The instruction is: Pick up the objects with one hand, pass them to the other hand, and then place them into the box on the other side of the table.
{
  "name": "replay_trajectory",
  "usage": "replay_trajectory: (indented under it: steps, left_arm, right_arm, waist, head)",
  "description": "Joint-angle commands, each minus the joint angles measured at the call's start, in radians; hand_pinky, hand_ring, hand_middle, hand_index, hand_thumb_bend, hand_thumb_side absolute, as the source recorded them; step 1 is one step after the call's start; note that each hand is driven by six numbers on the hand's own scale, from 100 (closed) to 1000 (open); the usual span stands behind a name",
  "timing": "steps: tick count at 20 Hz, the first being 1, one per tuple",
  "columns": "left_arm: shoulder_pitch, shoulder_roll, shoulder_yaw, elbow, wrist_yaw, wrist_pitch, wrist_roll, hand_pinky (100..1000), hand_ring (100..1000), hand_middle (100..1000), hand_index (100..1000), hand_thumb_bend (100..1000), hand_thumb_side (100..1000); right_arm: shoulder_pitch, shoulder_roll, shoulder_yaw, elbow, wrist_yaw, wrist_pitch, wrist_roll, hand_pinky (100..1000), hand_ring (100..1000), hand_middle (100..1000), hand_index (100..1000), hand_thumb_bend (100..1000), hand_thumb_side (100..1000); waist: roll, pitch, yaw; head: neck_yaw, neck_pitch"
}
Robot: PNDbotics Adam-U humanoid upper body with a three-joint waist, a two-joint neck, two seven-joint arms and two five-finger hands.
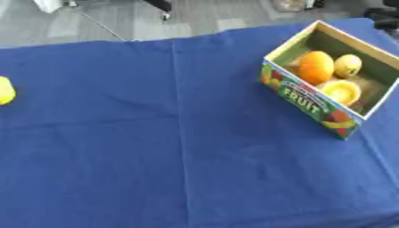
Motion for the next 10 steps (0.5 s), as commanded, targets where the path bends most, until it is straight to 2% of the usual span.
replay_trajectory:
  steps: [1, 2, 3, 5, 7, 10]
  left_arm:
    - [-0.057, 0.07, -0.015, 0.093, -0.055, -0.004, -0.102, 816, 702, 688, 781, 690, 520]
    - [-0.074, 0.073, -0.019, 0.122, -0.085, -0.013, -0.142, 816, 703, 687, 780, 693, 520]
    - [-0.092, 0.073, -0.023, 0.152, -0.118, -0.024, -0.184, 818, 712, 695, 784, 704, 530]
    - [-0.127, 0.069, -0.029, 0.212, -0.185, -0.045, -0.269, 822, 729, 711, 797, 713, 549]
    - [-0.164, 0.059, -0.037, 0.28, -0.258, -0.058, -0.372, 838, 762, 759, 816, 693, 596]
    - [-0.223, 0.036, -0.041, 0.383, -0.369, -0.06, -0.524, 850, 786, 784, 840, 699, 618]
  right_arm:
    - [-0.004, -0.011, -0.024, -0.019, -0.005, -0.02, 0.022, 717, 930, 877, 928, 100, 676]
    - [0.001, -0.008, -0.025, -0.019, -0.001, -0.023, 0.03, 716, 929, 876, 927, 100, 656]
    - [0.007, -0.004, -0.026, -0.019, 0.005, -0.027, 0.037, 711, 922, 869, 923, 100, 505]
    - [0.022, 0.003, -0.026, -0.019, 0.023, -0.033, 0.048, 708, 919, 866, 921, 100, 463]
    - [0.033, 0.007, -0.025, -0.019, 0.04, -0.032, 0.054, 708, 918, 864, 920, 100, 463]
    - [0.054, 0.013, -0.016, -0.019, 0.07, -0.017, 0.06, 707, 917, 864, 920, 100, 472]
  waist:
    - [-0.015, -0.022, -0.004]
    - [-0.016, -0.022, -0.006]
    - [-0.017, -0.021, -0.008]
    - [-0.019, -0.02, -0.011]
    - [-0.02, -0.019, -0.014]
    - [-0.021, -0.018, -0.014]
  head:
    - [0.023, -0.002]
    - [0.03, -0.002]
    - [0.037, -0.002]
    - [0.05, -0.005]
    - [0.063, -0.007]
    - [0.071, -0.008]
